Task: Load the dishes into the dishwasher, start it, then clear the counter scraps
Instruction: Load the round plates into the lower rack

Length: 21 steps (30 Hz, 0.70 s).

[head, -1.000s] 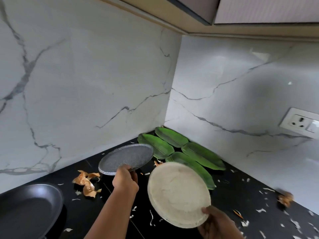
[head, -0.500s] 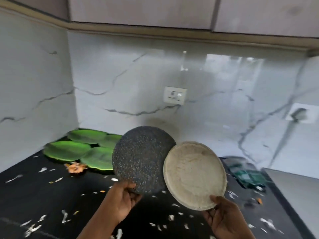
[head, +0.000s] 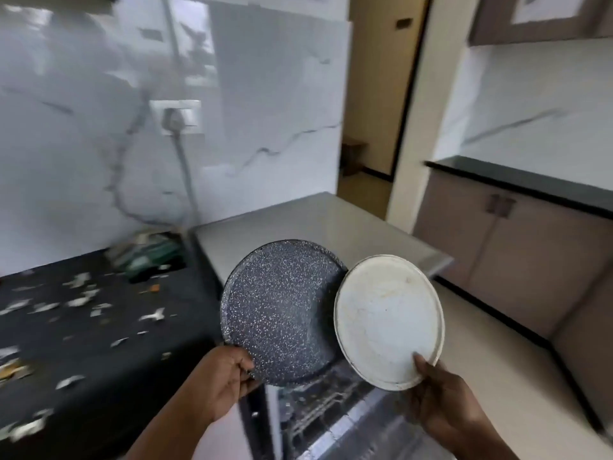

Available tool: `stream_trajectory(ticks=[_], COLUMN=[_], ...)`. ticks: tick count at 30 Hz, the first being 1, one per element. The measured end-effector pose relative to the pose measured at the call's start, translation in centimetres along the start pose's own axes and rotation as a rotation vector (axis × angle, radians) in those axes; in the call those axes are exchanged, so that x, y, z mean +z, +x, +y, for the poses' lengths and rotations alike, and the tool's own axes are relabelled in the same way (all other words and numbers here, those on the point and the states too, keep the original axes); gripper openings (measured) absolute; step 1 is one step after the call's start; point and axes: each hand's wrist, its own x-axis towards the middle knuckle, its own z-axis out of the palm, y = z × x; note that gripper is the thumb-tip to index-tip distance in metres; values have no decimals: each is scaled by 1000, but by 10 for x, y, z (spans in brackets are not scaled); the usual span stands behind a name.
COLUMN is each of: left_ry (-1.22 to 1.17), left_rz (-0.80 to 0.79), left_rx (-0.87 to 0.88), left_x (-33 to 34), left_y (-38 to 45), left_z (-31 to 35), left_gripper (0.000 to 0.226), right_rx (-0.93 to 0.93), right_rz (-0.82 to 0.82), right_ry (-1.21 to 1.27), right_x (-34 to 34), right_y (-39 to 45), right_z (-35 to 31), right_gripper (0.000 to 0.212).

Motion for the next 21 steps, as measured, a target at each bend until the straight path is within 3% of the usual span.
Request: stream_trajectory(ticks=[3,8,13,17,19,21], left_ry=[193,713,1181,1378,1425,1432], left_rz=[52,132,-68,-289,-386,-418], left_rx=[-36,223,377,421,534,698], left_x=[83,166,202,198,185,167], left_y=[30,94,145,187,216,252], left_z=[-20,-65,-124,-159,-176,-198], left_gripper=[23,38,26,36,28,35], right_rx=[-128,-205,-145,-121,16,144], right_rz=[177,459,694,883,916,933], right_ry=[45,149,62,-355,-547,-723], right_x=[-79,-183,-225,-246,-253,-239], right_y=[-13,-31,-25,24,54,84], right_z=[-45,-64,-39,-23,-13,-7], right_gripper=[40,34,46,35,25,33])
